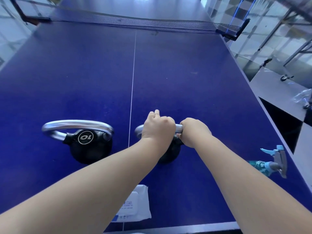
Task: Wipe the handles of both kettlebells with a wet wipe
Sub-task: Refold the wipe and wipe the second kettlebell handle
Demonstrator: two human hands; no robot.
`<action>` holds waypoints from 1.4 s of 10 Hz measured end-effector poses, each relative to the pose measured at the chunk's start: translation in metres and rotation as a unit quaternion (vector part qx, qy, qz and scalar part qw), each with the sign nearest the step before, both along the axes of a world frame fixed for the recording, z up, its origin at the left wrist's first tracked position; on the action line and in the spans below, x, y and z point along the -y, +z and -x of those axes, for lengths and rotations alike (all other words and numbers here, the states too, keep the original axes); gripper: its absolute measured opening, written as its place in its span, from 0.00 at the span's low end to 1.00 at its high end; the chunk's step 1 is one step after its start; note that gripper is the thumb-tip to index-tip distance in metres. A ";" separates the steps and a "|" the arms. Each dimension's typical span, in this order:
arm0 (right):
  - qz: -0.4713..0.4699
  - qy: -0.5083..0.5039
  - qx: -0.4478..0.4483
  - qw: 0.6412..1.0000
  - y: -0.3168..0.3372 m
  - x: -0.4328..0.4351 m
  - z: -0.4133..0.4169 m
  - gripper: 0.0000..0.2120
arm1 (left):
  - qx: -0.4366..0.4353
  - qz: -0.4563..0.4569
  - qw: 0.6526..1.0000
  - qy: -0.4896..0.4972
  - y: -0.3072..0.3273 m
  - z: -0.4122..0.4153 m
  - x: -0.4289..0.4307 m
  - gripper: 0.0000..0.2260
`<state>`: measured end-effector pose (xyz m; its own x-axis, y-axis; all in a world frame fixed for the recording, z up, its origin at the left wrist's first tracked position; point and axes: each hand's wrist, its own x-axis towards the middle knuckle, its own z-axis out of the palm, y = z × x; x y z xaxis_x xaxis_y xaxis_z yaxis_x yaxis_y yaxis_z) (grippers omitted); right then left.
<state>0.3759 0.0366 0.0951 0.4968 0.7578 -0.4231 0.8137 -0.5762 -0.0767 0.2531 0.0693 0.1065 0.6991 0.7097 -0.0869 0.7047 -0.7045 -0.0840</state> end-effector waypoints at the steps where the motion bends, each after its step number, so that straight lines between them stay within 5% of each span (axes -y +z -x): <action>1: -0.001 0.002 0.002 1.000 0.000 0.000 0.001 0.08 | 0.006 -0.005 1.000 0.000 -0.001 0.001 -0.001 0.06; 5: 0.001 -0.011 0.004 1.000 -0.005 0.001 -0.001 0.06 | 0.048 -0.003 0.998 0.028 -0.008 0.018 -0.006 0.07; 8: -0.020 -0.002 -0.003 1.000 -0.008 0.001 -0.003 0.06 | 0.188 -0.013 0.980 0.060 -0.040 0.050 -0.020 0.15; 10: -0.025 0.005 0.000 1.000 -0.006 0.002 -0.004 0.05 | 0.219 0.084 0.964 0.125 -0.051 0.069 -0.029 0.05; 12: -0.021 0.009 -0.002 1.000 -0.008 0.003 -0.003 0.04 | 0.346 0.292 0.852 0.263 -0.063 0.075 -0.023 0.05; 13: -0.028 0.010 -0.002 1.000 -0.008 0.004 -0.004 0.05 | 0.435 0.315 0.791 0.294 -0.073 0.068 -0.020 0.11; 14: -0.029 0.011 -0.001 1.000 -0.008 0.004 -0.003 0.05 | 0.186 0.163 0.945 0.212 -0.079 0.064 -0.009 0.09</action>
<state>0.3791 0.0322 0.0874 0.4791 0.7920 -0.3785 0.8262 -0.5525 -0.1104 0.1890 0.0779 0.0275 0.3837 0.9107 -0.1530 0.8671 -0.2983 0.3988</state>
